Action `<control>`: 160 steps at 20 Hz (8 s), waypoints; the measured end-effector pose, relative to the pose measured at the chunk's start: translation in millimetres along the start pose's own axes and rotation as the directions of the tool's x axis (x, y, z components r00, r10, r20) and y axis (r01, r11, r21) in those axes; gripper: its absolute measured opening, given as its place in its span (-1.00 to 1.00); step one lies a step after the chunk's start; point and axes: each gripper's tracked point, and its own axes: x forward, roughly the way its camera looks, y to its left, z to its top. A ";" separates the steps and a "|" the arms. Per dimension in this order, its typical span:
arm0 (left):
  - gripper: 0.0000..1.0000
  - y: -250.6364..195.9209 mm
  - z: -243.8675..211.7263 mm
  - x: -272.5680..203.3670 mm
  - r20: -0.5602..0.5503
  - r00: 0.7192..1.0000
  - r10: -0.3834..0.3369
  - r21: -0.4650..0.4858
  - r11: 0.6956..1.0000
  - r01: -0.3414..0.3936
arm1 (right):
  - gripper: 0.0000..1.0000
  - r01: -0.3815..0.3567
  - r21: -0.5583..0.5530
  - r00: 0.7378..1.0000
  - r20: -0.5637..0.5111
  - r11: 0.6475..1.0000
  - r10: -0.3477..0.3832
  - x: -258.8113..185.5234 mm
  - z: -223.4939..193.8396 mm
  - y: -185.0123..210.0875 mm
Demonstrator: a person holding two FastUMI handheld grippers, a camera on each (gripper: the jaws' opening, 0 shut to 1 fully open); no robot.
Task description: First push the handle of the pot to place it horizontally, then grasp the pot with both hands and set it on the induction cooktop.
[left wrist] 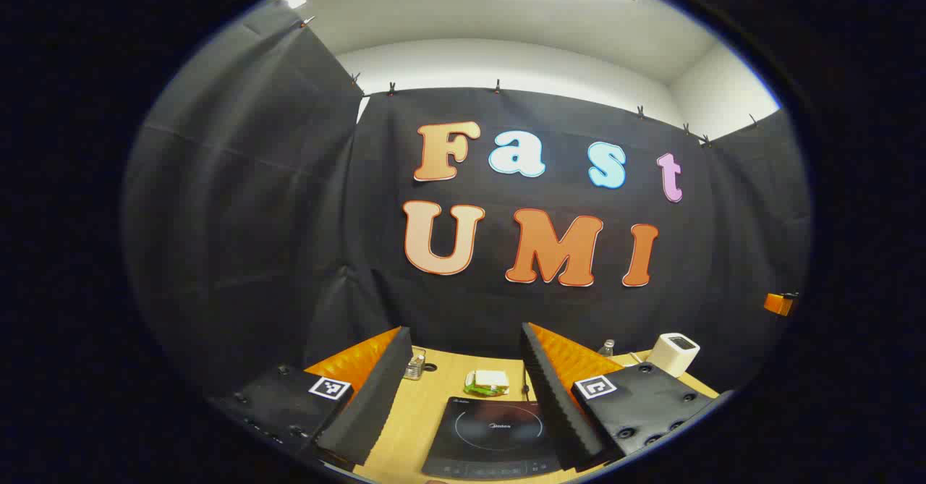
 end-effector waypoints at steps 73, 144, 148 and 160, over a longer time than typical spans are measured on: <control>0.96 102.7 -42.7 -13.8 -0.087 0.982 0.169 0.054 0.985 -0.165 | -1.00 -0.491 -0.137 0.531 -0.830 0.860 0.171 -74.6 -405.8 125.1; 0.96 -252.4 -393.3 68.5 -0.776 0.563 -0.284 -0.146 0.949 0.278 | 0.90 -0.250 0.046 0.605 -0.773 0.967 0.193 130.2 -355.8 -0.7; 0.99 -258.6 -420.9 78.9 -0.822 0.519 -0.236 -0.125 0.963 0.239 | 0.90 -0.268 -0.001 0.580 -0.799 0.964 0.160 144.5 -373.4 -21.3; 0.96 -261.5 -471.0 83.3 -0.916 0.377 -0.135 -0.079 0.984 0.161 | 0.71 -0.306 -0.003 0.476 -0.866 0.952 0.150 166.3 -419.1 -38.2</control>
